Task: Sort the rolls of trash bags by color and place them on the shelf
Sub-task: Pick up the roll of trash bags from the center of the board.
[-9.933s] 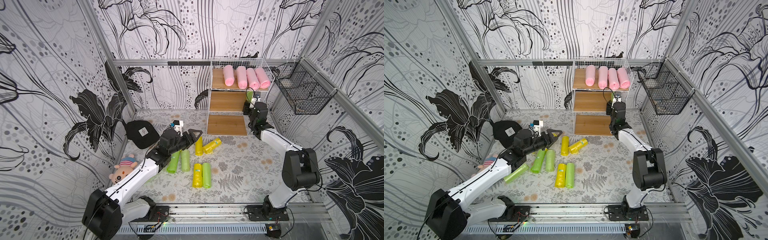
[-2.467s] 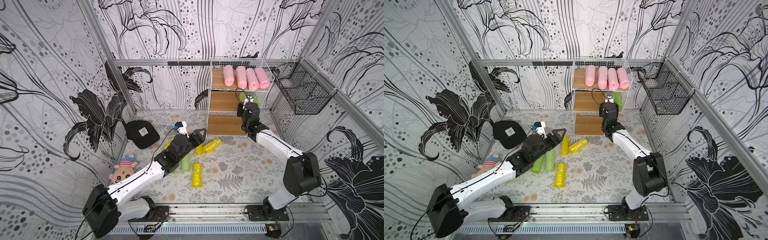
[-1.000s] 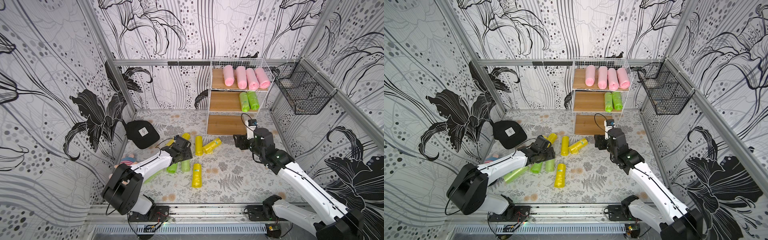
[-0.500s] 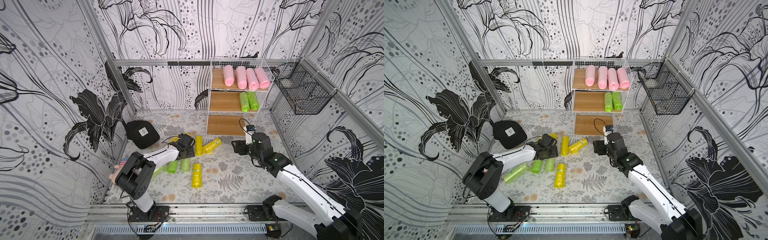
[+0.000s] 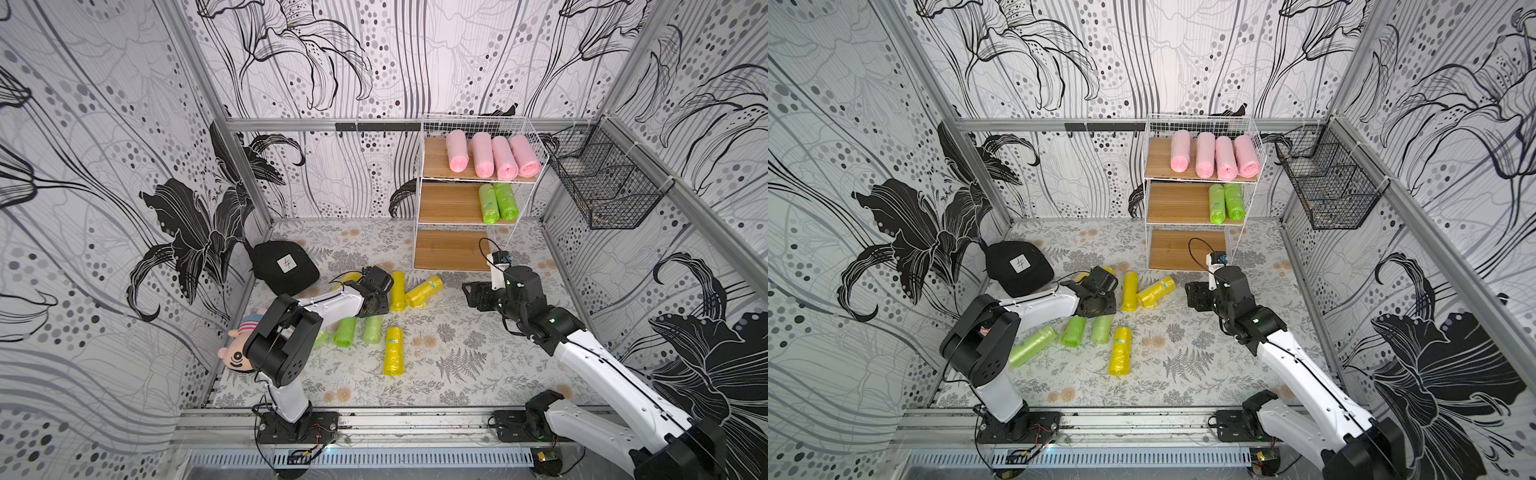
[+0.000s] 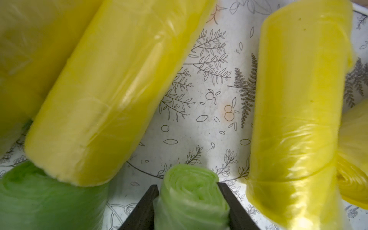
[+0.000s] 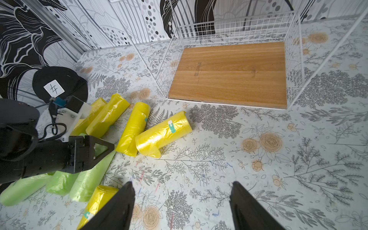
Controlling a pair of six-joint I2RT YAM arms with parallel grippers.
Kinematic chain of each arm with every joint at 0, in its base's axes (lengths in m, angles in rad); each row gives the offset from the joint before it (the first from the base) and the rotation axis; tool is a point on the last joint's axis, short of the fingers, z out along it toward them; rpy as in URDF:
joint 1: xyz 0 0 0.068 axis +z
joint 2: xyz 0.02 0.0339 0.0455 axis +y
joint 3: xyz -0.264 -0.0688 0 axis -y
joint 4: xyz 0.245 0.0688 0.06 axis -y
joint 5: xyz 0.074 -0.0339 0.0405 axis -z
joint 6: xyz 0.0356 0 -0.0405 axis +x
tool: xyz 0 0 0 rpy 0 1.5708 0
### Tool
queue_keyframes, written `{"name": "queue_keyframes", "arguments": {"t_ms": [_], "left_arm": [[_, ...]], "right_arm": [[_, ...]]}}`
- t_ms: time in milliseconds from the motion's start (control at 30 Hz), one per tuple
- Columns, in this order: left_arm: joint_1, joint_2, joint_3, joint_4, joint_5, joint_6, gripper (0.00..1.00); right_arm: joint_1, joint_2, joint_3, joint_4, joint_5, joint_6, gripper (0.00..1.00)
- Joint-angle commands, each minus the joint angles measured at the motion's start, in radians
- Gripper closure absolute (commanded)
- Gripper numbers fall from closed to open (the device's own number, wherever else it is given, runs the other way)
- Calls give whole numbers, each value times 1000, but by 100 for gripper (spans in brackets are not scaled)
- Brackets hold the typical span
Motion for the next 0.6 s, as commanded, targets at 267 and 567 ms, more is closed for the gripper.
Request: {"name": "queue_keyframes", "arguments": {"t_ms": [267, 567], "left_arm": [[5, -465, -84, 201, -3, -202, 76], [5, -692, -233, 641, -27, -537, 91]], "right_arm": [[64, 30, -44, 284, -276, 241, 20], [177, 122, -88, 644, -335, 441, 17]]}}
